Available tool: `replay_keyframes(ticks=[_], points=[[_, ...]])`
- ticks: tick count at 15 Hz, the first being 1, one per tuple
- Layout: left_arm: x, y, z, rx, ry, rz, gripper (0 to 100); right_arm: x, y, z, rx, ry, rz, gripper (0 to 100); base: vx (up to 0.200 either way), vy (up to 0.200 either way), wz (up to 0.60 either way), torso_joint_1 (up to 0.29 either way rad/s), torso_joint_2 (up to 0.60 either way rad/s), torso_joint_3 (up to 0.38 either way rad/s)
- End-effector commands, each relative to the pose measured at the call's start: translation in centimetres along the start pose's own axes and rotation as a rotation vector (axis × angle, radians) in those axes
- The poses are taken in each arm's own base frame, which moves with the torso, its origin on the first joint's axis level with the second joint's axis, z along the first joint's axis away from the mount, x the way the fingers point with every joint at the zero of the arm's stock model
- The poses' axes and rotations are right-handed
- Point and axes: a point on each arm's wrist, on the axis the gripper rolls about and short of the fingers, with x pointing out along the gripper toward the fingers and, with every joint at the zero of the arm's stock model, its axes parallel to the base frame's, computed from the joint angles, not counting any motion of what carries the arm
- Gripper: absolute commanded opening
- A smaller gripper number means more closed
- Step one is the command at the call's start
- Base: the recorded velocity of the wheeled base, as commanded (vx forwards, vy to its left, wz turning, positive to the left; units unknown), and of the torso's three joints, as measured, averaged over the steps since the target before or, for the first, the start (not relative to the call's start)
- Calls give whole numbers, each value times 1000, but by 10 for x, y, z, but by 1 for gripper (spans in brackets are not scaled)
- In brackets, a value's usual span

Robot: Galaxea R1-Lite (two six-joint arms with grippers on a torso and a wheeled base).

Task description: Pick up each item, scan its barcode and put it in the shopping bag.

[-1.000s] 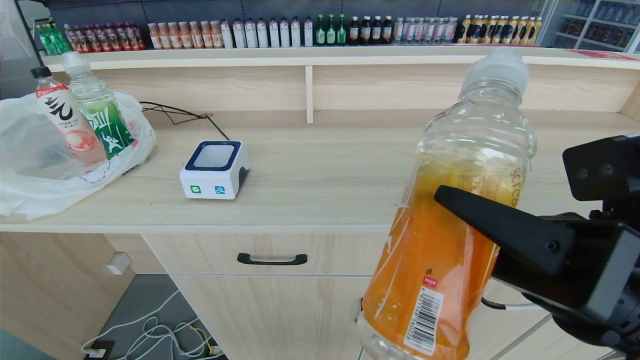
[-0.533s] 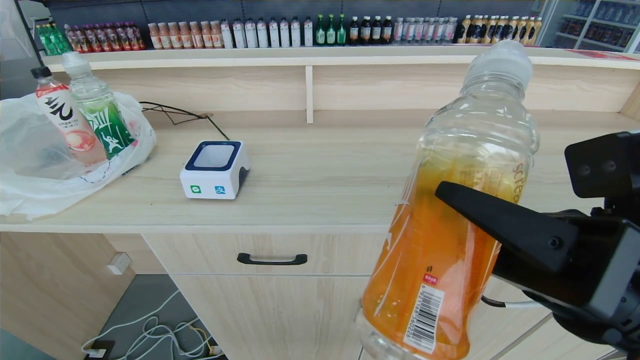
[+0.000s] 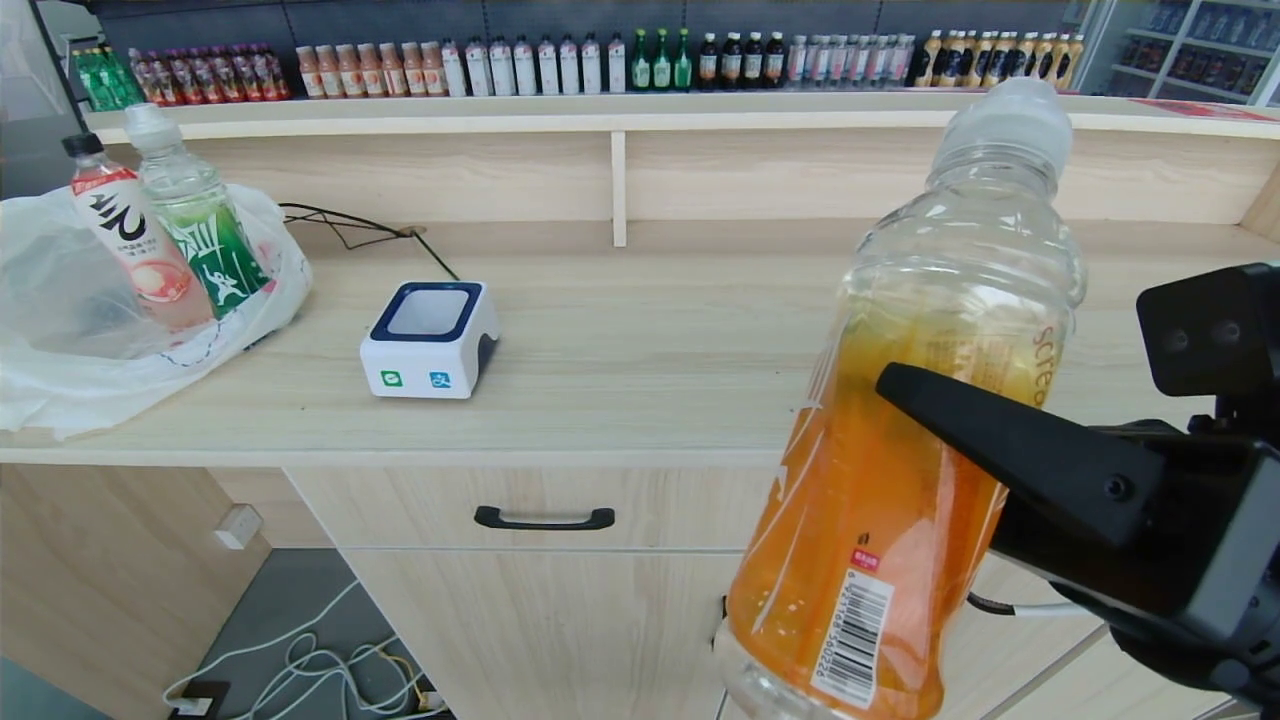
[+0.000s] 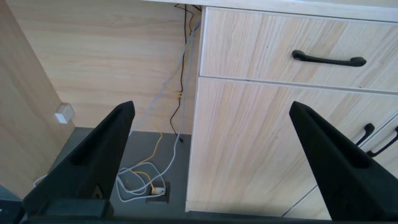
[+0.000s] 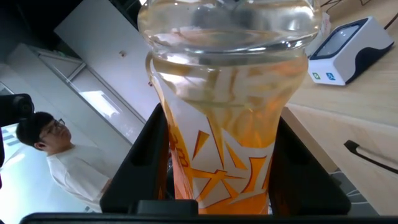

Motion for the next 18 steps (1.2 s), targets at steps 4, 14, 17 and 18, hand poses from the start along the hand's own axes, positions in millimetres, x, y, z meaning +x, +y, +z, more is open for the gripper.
replay_keyframes(ticks=[4, 14, 17, 18], points=[[0, 0, 0, 0, 0, -1, 100, 0, 0, 0, -20, 1, 1, 0, 0, 0, 0, 0, 0, 0], [0, 0, 0, 0, 0, -1, 100, 3, -7, -5, -159, 20, -16, 0, 0, 0, 0, 0, 0, 0], [0, 0, 0, 0, 0, 0, 100, -1, -13, 4, -265, -7, -51, 0, 0, 0, 0, 0, 0, 0], [0, 0, 0, 0, 0, 0, 100, -2, -14, 4, -288, -6, -57, 0, 0, 0, 0, 0, 0, 0]])
